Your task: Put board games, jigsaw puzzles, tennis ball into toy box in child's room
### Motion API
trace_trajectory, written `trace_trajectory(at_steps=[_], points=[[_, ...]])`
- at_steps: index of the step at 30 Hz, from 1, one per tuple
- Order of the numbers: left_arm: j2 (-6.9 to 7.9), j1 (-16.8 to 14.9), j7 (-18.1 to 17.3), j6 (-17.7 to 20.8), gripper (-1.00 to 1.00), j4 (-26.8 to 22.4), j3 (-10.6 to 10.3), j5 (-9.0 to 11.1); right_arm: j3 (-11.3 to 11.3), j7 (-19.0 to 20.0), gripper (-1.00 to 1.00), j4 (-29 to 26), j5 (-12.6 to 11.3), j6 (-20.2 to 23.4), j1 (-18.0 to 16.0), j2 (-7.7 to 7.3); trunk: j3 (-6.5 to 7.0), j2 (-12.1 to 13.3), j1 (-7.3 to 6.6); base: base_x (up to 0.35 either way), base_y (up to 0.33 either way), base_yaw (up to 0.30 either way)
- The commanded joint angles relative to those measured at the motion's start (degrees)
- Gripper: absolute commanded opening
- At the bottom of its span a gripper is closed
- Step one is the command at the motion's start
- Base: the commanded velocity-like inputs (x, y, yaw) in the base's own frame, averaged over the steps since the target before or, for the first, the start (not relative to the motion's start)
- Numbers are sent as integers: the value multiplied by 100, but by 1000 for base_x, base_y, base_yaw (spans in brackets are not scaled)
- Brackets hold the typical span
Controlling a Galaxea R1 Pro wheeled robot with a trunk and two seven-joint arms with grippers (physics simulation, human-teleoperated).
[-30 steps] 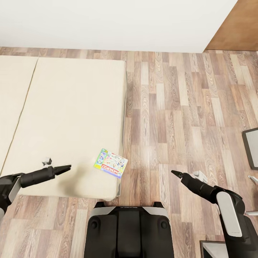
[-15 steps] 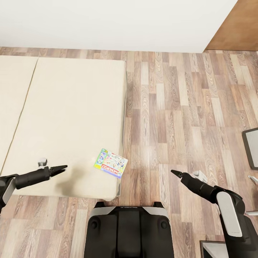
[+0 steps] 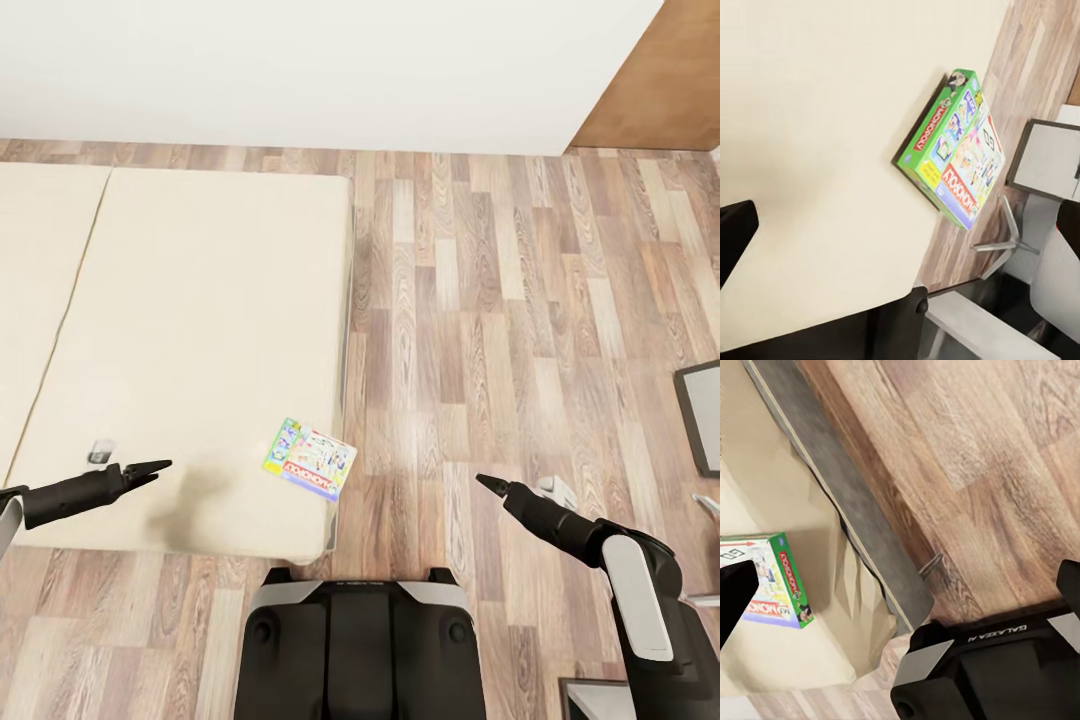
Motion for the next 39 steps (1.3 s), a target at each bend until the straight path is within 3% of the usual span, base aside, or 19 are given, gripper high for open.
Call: trace_trajectory(at_steps=[1,39], points=[[0,-2,-2,45,100,1,2,14,-10,49,100,-2,47,29,-3,1,4,-8,4,0,0,0],[-41,-2,23,30,100,-2,11,27,-10,49,100,6,32,-179,6,9,363,-8,4,0,0,0]])
